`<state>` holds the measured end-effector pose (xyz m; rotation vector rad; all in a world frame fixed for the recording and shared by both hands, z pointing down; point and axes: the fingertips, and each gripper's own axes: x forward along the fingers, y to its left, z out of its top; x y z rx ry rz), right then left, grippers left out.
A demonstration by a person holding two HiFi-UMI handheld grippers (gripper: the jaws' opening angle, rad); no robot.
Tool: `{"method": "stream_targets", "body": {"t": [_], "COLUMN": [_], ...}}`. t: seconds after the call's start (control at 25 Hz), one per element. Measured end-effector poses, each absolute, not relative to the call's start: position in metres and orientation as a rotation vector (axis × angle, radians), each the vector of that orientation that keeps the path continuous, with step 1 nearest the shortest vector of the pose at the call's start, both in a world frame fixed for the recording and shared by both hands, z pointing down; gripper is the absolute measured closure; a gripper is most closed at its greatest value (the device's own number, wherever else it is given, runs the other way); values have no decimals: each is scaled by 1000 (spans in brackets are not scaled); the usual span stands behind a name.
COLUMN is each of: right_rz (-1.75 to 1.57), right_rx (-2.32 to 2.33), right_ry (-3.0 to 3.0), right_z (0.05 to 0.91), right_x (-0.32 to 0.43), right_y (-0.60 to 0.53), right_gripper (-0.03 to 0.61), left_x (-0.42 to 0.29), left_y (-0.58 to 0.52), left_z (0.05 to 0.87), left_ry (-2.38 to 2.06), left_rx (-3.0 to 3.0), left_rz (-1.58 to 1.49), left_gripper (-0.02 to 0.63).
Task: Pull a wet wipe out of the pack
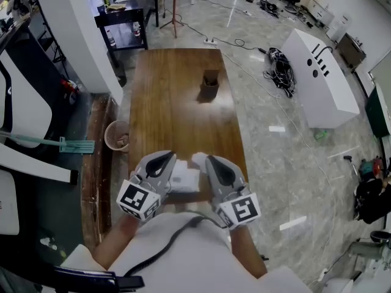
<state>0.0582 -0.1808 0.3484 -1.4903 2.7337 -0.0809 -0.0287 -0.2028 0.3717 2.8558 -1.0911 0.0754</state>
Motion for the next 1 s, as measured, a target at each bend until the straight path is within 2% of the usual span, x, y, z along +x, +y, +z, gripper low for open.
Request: {"method": "stream_targets", "body": {"t": [1.0], "right_rz": [-99], "right_rx": [-1442], "right_ry": [2789], "right_z": [358], "right_x": [54], "right_y": [-185], "right_gripper": [569], "left_x": [-36], "left_y": [-202], "left_z": [382], "left_ry": [-1155], "left_rx": [2803], "left_rz": [93], "left_gripper": [607]}}
